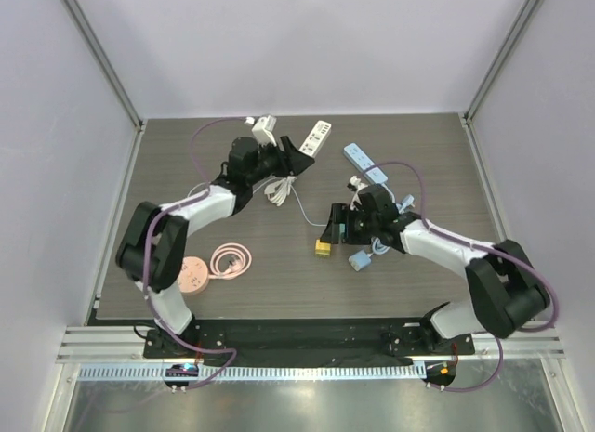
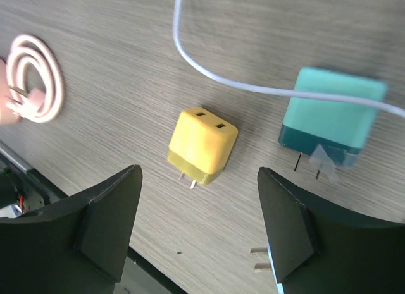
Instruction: Pull the plug off the socket
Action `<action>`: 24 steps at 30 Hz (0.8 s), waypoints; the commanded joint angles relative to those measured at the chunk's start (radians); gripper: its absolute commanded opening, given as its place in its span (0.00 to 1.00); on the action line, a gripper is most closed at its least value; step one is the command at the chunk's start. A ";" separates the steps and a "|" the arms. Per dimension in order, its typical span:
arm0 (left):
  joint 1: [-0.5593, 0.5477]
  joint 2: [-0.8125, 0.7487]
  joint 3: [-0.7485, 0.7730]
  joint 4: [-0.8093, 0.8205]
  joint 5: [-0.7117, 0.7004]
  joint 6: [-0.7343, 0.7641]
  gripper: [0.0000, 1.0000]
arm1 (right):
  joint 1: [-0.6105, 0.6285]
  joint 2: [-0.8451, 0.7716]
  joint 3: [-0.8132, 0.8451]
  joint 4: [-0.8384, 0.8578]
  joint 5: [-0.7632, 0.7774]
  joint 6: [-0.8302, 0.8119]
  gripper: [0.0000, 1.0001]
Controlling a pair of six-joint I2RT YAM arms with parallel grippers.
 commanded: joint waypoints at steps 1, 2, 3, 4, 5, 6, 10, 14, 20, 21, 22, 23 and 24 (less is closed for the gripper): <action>-0.027 -0.181 -0.105 0.009 -0.030 0.041 0.58 | 0.004 -0.140 0.024 -0.028 0.110 -0.005 0.80; -0.039 -0.207 -0.142 0.009 -0.036 0.031 0.59 | 0.004 -0.161 0.013 -0.024 0.142 0.003 0.80; -0.044 -0.232 -0.182 0.022 -0.040 0.011 0.58 | 0.004 -0.186 -0.001 -0.018 0.159 0.012 0.80; -0.047 -0.283 -0.272 0.044 -0.040 -0.040 0.59 | 0.004 -0.210 -0.033 -0.009 0.171 0.035 0.81; -0.051 -0.307 -0.321 0.098 -0.039 -0.078 0.59 | 0.003 -0.262 -0.053 0.014 0.200 0.048 0.81; -0.054 -0.334 -0.372 0.142 -0.034 -0.112 0.59 | 0.004 -0.289 -0.076 0.030 0.210 0.065 0.82; -0.076 -0.480 -0.626 0.221 -0.031 -0.232 0.59 | 0.004 -0.418 -0.209 0.097 0.239 0.147 0.84; -0.114 -0.622 -0.777 0.215 -0.056 -0.285 0.59 | 0.004 -0.536 -0.306 0.117 0.257 0.223 0.89; -0.114 -0.902 -0.970 0.111 -0.080 -0.345 0.63 | 0.003 -0.723 -0.429 0.163 0.291 0.307 1.00; -0.114 -0.981 -0.999 0.088 -0.074 -0.361 0.64 | 0.003 -0.740 -0.449 0.168 0.291 0.318 1.00; -0.114 -1.029 -1.010 0.065 -0.071 -0.367 0.64 | 0.003 -0.773 -0.458 0.172 0.288 0.321 1.00; -0.114 -1.070 -1.024 0.013 -0.070 -0.371 0.64 | 0.003 -0.787 -0.473 0.203 0.268 0.325 1.00; -0.114 -1.157 -1.052 -0.009 -0.073 -0.388 0.65 | 0.003 -0.800 -0.511 0.231 0.255 0.336 1.00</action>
